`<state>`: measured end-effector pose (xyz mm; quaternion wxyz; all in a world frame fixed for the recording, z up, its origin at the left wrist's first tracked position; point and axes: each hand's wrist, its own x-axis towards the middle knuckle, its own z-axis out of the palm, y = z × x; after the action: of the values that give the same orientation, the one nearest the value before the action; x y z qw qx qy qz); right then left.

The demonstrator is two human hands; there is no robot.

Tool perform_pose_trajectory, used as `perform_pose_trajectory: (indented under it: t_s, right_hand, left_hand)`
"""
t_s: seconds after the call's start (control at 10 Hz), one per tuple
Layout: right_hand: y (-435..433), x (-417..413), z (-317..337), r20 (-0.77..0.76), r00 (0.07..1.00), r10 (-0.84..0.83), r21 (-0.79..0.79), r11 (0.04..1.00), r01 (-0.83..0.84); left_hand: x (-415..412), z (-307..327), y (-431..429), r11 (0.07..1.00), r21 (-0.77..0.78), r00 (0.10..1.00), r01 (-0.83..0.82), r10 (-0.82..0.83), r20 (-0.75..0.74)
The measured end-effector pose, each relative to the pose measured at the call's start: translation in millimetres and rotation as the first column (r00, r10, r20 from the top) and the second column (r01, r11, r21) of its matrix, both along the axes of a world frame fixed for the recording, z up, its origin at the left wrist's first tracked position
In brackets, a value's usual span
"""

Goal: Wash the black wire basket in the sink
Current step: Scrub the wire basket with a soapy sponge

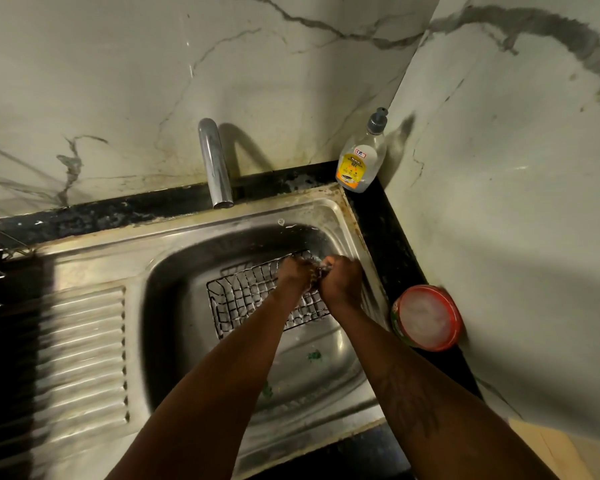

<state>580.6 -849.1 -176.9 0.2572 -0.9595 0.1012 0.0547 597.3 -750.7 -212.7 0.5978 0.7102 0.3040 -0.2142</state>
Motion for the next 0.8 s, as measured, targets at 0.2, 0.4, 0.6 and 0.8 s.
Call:
perform_pose_trajectory:
  t_s: [0.2,0.4,0.6,0.8]
  right_hand:
    - [-6.7,-22.3,35.3,0.020,1.000,0.009,0.026,1.000,-0.009]
    - [-36.6,-38.3,64.6,0.113,0.993,0.017,0.169,0.985,-0.036]
    - [-82.7,-55.8,92.0,0.289,0.954,-0.081,0.221,0.975,0.016]
    - [-137.1,-73.2,97.1,0.309,0.939,-0.150,0.086,0.988,0.130]
  left_hand:
    - [-12.0,29.5,-3.5,0.999,0.047,0.997,0.025,-0.028,0.067]
    - [-15.1,70.1,-24.8,0.996,0.050,0.982,0.080,-0.087,0.165]
    - [-20.2,120.0,-75.2,0.980,0.093,0.937,0.178,-0.197,0.289]
    - [-34.1,137.4,-125.8,0.907,0.200,0.864,0.372,-0.417,0.283]
